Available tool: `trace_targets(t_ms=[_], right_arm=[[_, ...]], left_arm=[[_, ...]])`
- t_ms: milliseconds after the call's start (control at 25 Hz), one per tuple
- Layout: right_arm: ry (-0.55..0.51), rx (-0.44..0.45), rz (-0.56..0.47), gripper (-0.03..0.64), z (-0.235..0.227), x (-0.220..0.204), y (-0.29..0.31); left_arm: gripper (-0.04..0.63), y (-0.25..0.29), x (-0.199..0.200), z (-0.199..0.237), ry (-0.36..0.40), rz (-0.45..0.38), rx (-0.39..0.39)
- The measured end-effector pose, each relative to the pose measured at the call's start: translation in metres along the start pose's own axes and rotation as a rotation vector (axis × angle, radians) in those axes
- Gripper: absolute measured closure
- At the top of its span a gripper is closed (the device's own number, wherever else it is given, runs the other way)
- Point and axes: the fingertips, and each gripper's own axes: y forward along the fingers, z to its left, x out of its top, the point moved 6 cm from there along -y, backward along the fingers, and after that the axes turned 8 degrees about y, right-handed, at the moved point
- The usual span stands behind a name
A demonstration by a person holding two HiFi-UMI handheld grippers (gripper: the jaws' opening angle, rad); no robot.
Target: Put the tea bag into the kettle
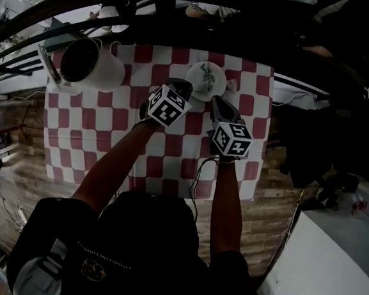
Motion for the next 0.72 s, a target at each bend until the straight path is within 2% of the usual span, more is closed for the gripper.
trace_targets(t_ms=[240, 400, 720], right_arm=[[-0.019, 0.027, 0.079, 0.595, 0.002, -0.015, 0.028], [-0.034, 0.036, 0.135, 0.508, 0.001, -0.019, 0.044], [-0.087, 0.021, 0.190, 0.487, 0.001, -0.023, 0.066]], left_arm=[[0.598, 0.018, -0.017, 0.005, -0.023, 0.038, -0.014], [0.598, 0.027, -0.021, 0.007, -0.037, 0.048, -0.029], [0.597, 0.039, -0.027, 0.014, -0.062, 0.055, -0.037]])
